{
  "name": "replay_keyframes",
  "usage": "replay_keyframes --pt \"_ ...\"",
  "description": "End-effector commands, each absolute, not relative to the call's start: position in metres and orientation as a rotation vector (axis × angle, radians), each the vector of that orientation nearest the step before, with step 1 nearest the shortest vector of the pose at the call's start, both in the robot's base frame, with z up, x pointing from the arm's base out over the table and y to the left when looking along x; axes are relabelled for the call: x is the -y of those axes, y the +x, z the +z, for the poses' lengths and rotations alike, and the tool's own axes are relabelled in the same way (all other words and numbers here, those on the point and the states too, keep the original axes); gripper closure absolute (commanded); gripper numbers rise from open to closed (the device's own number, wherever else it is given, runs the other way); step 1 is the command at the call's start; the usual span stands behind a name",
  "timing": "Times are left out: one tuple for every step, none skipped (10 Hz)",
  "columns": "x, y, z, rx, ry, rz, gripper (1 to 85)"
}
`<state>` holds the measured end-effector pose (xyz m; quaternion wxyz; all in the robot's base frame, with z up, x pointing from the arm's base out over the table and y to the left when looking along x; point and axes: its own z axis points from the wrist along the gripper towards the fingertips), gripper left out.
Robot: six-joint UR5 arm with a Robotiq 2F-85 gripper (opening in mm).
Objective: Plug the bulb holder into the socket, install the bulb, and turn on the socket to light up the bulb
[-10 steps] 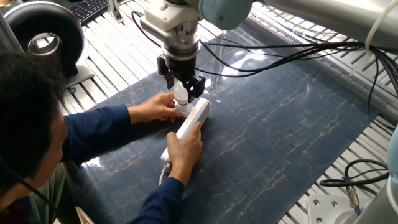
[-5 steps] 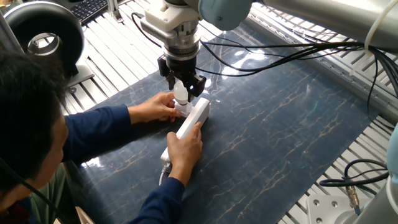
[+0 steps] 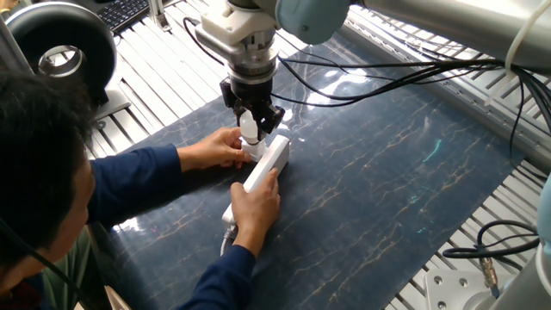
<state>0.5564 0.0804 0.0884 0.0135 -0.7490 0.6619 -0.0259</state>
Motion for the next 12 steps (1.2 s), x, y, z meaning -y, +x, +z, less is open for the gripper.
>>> replay_keyframes --pt "-0.083 0.552 0.084 -2.19 -2.202 -0.069 84.7" --pt "-0.086 0.546 0.085 -2.262 -2.142 -0.032 84.7" --pt "-0.089 0.542 0.085 -2.318 -2.09 -0.002 84.7" --pt "-0.09 0.537 0.085 -2.375 -2.044 0.022 84.7" --pt "-0.09 0.532 0.085 -2.435 -1.994 0.048 84.7" --pt "-0.092 0.527 0.086 -2.477 -1.954 0.074 84.7" --pt "-0.094 0.523 0.086 -2.517 -1.918 0.103 84.7" --pt "-0.093 0.518 0.086 -2.55 -1.89 0.131 84.7" --pt "-0.094 0.513 0.087 -2.584 -1.851 0.172 84.7" --pt "-0.092 0.514 0.087 -2.605 -1.842 0.18 84.7" --pt "-0.09 0.519 0.088 -2.629 -1.833 0.196 84.7" --pt "-0.092 0.521 0.091 -2.686 -1.778 0.216 84.7"
